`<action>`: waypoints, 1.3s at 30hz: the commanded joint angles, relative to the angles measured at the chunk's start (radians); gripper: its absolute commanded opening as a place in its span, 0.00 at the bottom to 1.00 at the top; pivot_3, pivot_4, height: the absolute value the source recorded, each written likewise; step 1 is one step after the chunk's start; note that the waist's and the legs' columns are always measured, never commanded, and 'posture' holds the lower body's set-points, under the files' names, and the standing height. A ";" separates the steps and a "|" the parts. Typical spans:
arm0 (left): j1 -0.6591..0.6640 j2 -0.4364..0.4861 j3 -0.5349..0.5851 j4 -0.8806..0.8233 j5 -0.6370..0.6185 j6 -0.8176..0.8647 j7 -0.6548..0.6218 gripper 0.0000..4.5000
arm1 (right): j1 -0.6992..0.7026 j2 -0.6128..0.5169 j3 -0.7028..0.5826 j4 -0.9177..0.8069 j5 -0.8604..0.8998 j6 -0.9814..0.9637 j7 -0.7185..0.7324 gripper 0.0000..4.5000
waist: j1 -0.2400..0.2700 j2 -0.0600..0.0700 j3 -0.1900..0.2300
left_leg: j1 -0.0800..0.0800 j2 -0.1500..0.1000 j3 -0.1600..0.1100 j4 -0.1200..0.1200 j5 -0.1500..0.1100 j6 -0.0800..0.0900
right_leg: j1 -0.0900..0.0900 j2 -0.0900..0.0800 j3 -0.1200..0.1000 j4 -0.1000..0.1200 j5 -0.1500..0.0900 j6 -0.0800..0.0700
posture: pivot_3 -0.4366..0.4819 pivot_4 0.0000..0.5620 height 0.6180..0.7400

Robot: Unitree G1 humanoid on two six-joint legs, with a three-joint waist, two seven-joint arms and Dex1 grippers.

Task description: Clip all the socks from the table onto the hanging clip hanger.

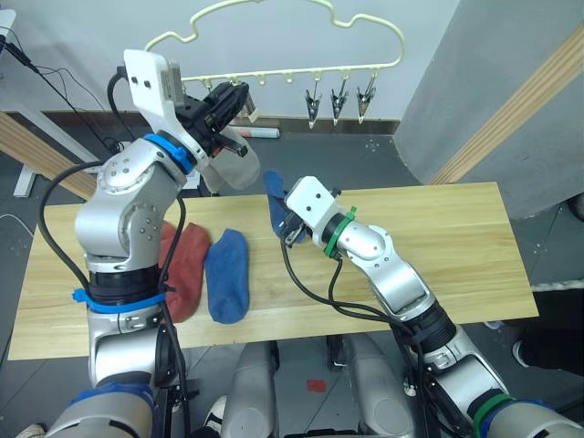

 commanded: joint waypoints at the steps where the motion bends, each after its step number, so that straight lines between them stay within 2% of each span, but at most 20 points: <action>1: -0.051 0.024 0.046 -0.029 -0.076 0.047 -0.019 0.01 | -0.024 0.001 0.021 0.016 -0.030 -0.100 0.019 0.00 | 0.000 0.000 0.000 | 0.000 0.000 0.000 0.000 0.000 0.000 | 0.000 0.000 0.000 0.000 0.000 0.000 | 0.42 0.85 0.96; 9: -0.064 0.060 0.053 -0.013 -0.126 0.105 -0.049 0.01 | -0.147 0.030 -0.008 0.209 -0.080 -0.303 -0.019 0.00 | 0.003 0.000 0.000 | 0.000 0.000 0.000 0.000 0.000 0.000 | 0.000 -0.001 0.000 0.000 0.000 0.000 | 0.43 0.84 0.96; 20: -0.052 0.073 0.059 -0.025 -0.146 0.117 -0.052 0.01 | -0.269 0.036 -0.078 0.426 -0.100 -0.456 -0.087 0.00 | 0.007 0.000 0.000 | 0.000 0.000 0.000 0.001 0.000 -0.001 | 0.000 -0.001 0.000 0.000 0.000 -0.001 | 0.44 0.83 0.96; 30: -0.053 0.066 0.056 -0.024 -0.151 0.115 -0.045 0.01 | -0.299 0.054 -0.086 0.490 -0.089 -0.501 -0.055 0.00 | 0.007 0.000 0.000 | 0.000 0.000 0.001 0.001 0.000 -0.001 | 0.000 -0.001 0.000 0.000 0.001 -0.001 | 0.44 0.83 0.96; 39: -0.044 0.067 0.056 -0.031 -0.156 0.123 -0.043 0.01 | -0.326 0.071 -0.118 0.520 -0.106 -0.523 -0.097 0.00 | 0.012 0.000 0.000 | 0.000 0.000 0.000 0.001 0.000 0.000 | 0.000 -0.001 0.000 0.001 0.001 -0.002 | 0.44 0.83 0.96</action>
